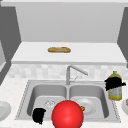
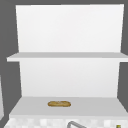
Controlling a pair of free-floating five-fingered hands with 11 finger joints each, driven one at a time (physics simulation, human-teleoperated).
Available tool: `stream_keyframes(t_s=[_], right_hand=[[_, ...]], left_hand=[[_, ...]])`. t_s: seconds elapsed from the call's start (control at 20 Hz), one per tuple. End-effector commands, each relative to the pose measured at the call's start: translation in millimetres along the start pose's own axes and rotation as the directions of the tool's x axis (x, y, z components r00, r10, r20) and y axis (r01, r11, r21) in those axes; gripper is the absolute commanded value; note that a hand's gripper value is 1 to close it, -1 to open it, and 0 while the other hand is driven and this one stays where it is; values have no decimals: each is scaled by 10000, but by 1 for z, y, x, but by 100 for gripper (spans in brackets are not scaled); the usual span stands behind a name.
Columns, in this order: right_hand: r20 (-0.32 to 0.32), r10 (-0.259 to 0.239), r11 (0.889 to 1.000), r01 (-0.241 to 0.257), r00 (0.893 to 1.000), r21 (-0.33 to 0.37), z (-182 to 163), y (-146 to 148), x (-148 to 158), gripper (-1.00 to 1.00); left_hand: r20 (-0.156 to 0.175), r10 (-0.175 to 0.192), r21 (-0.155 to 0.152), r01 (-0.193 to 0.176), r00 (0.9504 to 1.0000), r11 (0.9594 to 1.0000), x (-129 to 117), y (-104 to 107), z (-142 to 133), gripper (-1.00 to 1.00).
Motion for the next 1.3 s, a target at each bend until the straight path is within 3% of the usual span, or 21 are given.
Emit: stream_keyframes(t_s=[0.0, 0.6, 0.8, 1.25], right_hand=[[-790, 975, 9952, -975, 9921, 36, -4, 16, -10, 100], [-1390, 1037, 9943, -1061, 9849, -99, -26, 71, -32, 100], [-1435, 1064, 9929, -1129, 9839, -384, -29, 107, -23, 100], [-2047, 1356, 9863, -1516, 9694, -649, -28, 182, -15, 100]], left_hand=[[0, 0, 0, 0, 10000, 10000, 0, 0, 0, 0], [0, 0, 0, 0, 10000, 10000, 0, 0, 0, 0], [0, 0, 0, 0, 10000, 10000, 0, 0, 0, 0], [0, 0, 0, 0, 10000, 10000, 0, 0, 0, 0]])
